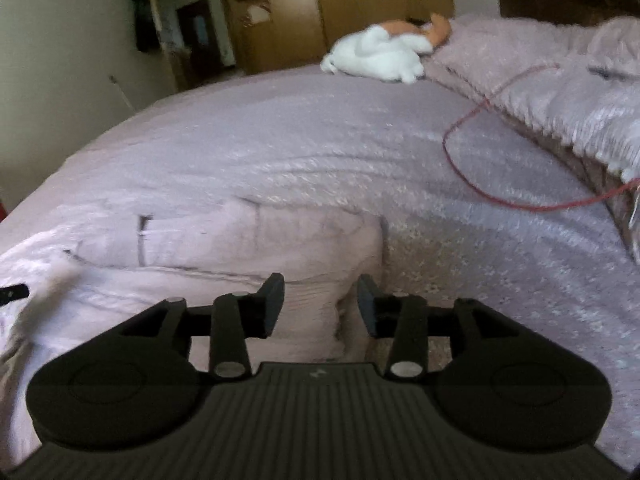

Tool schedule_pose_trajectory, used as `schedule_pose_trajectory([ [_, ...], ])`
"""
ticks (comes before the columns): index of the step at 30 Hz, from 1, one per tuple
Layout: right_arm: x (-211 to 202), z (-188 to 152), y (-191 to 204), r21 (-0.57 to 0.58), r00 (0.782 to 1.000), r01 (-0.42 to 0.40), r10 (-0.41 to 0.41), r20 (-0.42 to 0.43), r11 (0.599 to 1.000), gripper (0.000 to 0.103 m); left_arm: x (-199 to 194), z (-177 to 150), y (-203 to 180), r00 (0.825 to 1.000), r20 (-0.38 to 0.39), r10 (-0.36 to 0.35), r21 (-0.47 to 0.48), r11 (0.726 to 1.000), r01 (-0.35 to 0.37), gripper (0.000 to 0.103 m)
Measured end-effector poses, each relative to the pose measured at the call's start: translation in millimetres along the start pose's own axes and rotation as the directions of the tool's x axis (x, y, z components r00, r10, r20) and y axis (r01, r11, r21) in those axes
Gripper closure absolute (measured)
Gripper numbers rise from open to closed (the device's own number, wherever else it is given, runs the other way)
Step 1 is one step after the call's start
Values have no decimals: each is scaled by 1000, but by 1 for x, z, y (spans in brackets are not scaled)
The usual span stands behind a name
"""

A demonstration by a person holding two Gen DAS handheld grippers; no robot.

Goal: Fold small clothes
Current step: 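Pull both tools back over the folded cardigan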

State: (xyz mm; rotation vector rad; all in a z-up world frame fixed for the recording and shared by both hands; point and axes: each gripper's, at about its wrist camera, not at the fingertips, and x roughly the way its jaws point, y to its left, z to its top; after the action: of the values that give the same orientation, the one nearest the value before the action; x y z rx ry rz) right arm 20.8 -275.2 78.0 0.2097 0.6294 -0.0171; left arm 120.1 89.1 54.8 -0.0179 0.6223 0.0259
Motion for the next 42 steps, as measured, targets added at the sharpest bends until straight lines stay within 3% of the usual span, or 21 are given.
schedule_pose_trajectory([
  [5,-58,-1,15,-67,997,-76,78,29,995,43,-43,-2,-1,1000,-10,-1,48,999,1,41],
  [14,-152,-17,54,-154,976,-216,220,5,964,43,-102,-27,-5,997,-81,-13,92,996,20,41],
  [16,-167,-27,65,-205,973,-226,230,-5,952,40,-111,-37,-7,995,-98,-15,84,996,24,41],
  [17,-171,-36,69,-242,975,-219,223,-11,945,33,-116,-41,-7,994,-106,-14,83,996,23,41],
  [21,-169,-74,80,-341,978,-205,184,-95,917,30,-133,-63,-10,992,-130,-7,102,995,20,41],
  [25,-159,-104,80,-334,963,-254,204,-178,908,30,-148,-84,-14,990,-142,12,140,990,8,41],
  [28,-149,-121,80,-341,952,-278,209,-225,898,30,-159,-93,-14,987,-159,-28,127,991,49,41],
  [32,-135,-137,76,-342,954,-251,172,-245,906,30,-171,-103,-20,982,-170,-77,143,984,102,41],
  [36,-131,-156,84,-407,967,-150,48,-250,901,30,-181,-113,-29,983,-164,-79,178,978,109,41],
  [40,-136,-172,91,-450,960,-180,55,-276,875,30,-184,-122,-33,985,-160,-60,223,970,95,28],
  [42,-139,-180,100,-487,951,-208,59,-302,848,30,-181,-127,-33,981,-187,-51,239,966,96,28],
])
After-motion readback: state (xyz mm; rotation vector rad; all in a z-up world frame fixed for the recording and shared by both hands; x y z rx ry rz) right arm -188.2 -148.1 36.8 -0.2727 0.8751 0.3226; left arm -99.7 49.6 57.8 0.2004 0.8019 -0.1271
